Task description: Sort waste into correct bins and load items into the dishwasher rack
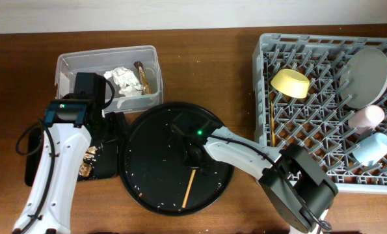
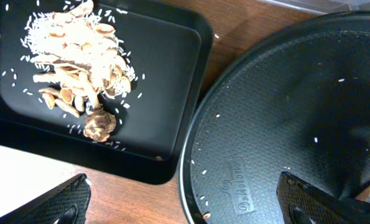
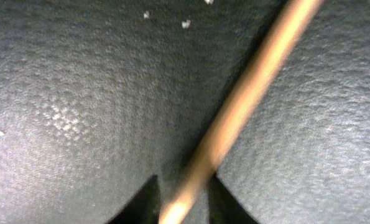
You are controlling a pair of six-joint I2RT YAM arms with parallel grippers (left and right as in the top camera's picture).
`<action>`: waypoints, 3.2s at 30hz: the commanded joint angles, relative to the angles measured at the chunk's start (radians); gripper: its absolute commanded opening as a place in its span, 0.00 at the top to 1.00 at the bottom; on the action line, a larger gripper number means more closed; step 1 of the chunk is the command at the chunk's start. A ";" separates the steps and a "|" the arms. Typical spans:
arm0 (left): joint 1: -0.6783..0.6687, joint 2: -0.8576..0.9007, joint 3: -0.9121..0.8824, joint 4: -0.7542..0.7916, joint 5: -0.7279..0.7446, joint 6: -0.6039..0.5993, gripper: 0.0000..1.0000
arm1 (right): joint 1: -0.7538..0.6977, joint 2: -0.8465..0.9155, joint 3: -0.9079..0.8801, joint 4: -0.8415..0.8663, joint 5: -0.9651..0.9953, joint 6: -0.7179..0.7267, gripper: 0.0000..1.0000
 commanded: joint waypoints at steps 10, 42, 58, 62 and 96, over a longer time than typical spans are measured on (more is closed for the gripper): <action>0.002 -0.013 0.003 -0.001 0.006 -0.010 0.05 | -0.211 -0.188 0.164 -0.187 -0.011 -0.280 0.96; -0.034 -0.017 -0.001 -0.021 0.105 0.157 0.01 | -0.861 -0.346 0.264 -0.528 -0.105 -0.747 0.51; -0.089 -1.020 -0.600 0.243 0.105 0.153 0.01 | -0.861 -1.194 -0.361 -0.183 -0.061 -0.721 0.02; -0.089 -1.019 -0.600 0.242 0.105 0.153 0.01 | -0.861 -1.157 -0.361 -0.183 -0.061 -0.721 0.02; -0.089 -1.019 -0.600 0.242 0.105 0.153 0.01 | -0.762 -1.946 -0.921 0.414 0.031 -0.725 0.02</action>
